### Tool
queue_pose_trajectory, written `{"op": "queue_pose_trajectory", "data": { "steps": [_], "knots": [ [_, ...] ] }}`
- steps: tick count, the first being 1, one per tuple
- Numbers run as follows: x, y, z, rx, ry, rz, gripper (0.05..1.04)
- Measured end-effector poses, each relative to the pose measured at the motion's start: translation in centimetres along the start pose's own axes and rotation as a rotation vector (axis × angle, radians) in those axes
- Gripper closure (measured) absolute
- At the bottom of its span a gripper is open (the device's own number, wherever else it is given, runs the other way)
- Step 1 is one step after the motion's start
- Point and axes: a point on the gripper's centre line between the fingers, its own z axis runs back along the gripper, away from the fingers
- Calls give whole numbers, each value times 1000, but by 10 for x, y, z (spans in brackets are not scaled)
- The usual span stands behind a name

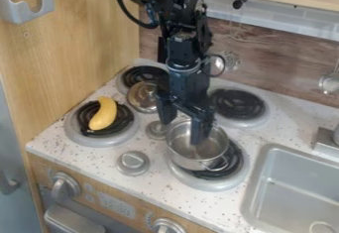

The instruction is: Move the banana inside the silver pot of the bottom right burner

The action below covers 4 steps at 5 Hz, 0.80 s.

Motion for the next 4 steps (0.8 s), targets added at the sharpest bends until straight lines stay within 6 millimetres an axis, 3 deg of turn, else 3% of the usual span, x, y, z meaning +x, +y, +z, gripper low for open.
{"op": "queue_pose_trajectory", "data": {
  "steps": [1,3,4],
  "knots": [
    [-6,-2,-9,-8,33,5,85],
    [-16,62,-16,32,68,250,85],
    [-20,80,-21,59,78,335,85]
  ]
}}
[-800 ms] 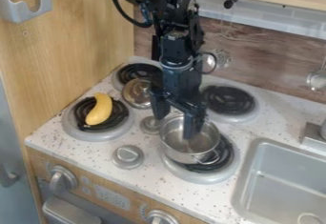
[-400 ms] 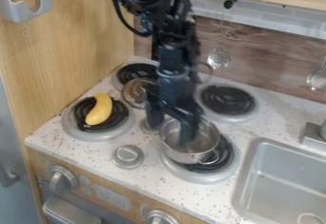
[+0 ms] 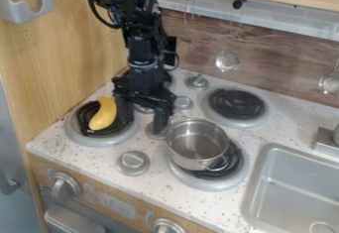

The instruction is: Move the banana inside the silver pot of the bottom right burner

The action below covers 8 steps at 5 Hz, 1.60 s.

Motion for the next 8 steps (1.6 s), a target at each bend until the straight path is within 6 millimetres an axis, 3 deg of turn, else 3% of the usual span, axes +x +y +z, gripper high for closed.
{"op": "queue_pose_trajectory", "data": {
  "steps": [1,3,4,5,7,8],
  "knots": [
    [3,24,-5,49,5,92,85],
    [10,39,-7,95,3,164,85],
    [9,53,-19,108,31,218,85],
    [21,58,-23,115,23,234,85],
    [23,83,-31,116,38,315,85],
    [26,84,-34,112,41,324,85]
  ]
}}
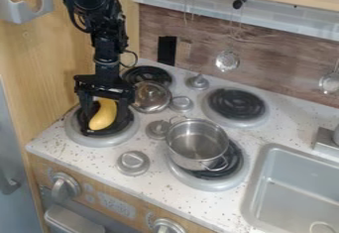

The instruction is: Move the banana inside the silver pot of the bottom right burner

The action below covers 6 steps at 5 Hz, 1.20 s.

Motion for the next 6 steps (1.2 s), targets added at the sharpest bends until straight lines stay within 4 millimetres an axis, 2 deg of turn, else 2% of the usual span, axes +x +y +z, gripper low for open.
{"op": "queue_pose_trajectory", "data": {
  "steps": [1,2,3,4,6],
  "knots": [
    [3,-5,-19,-24,41,-7,85],
    [12,-7,-23,-37,47,-28,140],
    [14,-8,-25,-43,49,-39,447],
    [16,-13,-24,-32,40,-67,550],
    [2,-24,-16,-39,17,-127,551]
  ]
}}
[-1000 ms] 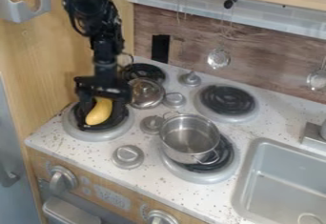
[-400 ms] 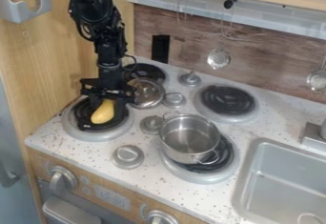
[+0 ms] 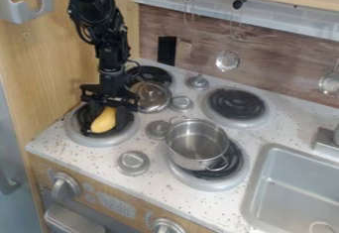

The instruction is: Move the banana inside the silver pot of the bottom right burner

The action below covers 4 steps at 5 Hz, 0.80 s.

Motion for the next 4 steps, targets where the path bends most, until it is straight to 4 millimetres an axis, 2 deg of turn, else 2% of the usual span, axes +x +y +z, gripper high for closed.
{"op": "queue_pose_trajectory", "data": {
  "steps": [1,2,3,4],
  "knots": [
    [5,-31,28,-8,-80,-100,551],
    [9,-80,50,15,-137,-275,551],
    [5,-125,58,22,-150,-432,551],
    [13,-149,56,4,-149,-491,551]
  ]
}}
